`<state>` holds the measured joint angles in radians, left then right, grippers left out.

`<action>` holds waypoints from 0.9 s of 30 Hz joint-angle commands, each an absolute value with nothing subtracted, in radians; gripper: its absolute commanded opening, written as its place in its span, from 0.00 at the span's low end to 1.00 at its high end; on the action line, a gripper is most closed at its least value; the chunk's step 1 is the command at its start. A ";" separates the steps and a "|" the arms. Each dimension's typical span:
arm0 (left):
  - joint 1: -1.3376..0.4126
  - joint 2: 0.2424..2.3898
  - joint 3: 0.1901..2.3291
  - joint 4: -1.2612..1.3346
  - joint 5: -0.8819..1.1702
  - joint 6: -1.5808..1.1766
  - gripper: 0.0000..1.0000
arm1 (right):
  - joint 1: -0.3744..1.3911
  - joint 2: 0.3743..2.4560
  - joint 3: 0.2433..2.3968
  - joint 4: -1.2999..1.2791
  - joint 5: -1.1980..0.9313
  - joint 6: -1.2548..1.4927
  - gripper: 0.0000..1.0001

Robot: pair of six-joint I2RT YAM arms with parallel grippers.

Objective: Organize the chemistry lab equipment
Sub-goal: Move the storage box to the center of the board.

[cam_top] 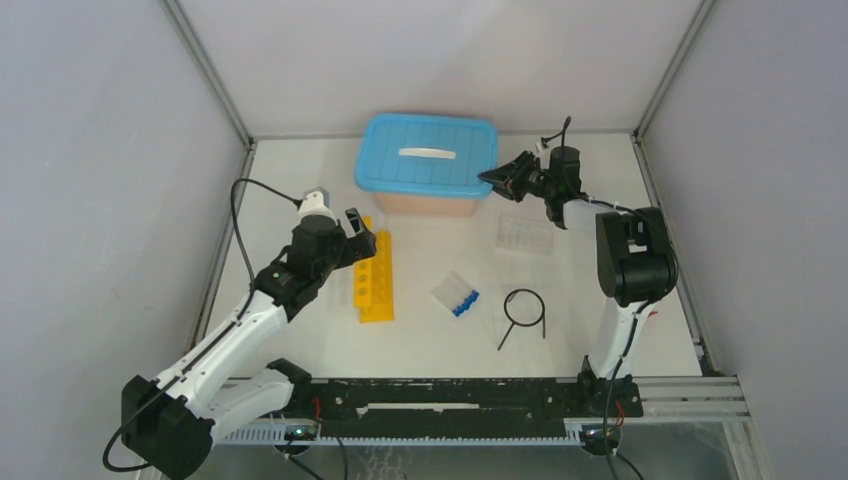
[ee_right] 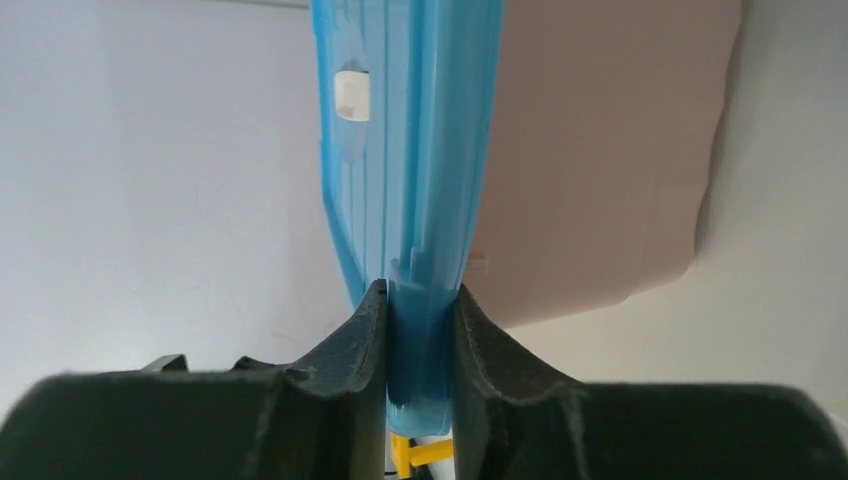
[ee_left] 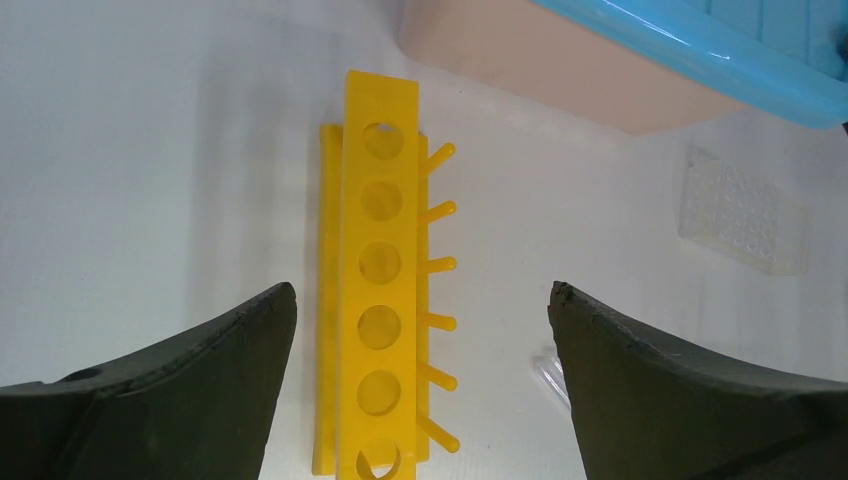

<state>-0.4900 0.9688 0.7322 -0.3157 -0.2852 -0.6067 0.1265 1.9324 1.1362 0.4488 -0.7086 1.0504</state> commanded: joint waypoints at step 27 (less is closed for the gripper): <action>-0.495 0.863 0.626 -0.330 -0.293 -0.570 1.00 | 0.028 1.698 0.952 0.307 -0.847 0.935 0.00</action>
<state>-0.4904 0.8665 0.6621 -0.3305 -0.3096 -0.6018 0.0410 1.7760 0.9894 0.3920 -0.8238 1.0306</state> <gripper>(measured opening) 0.996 0.215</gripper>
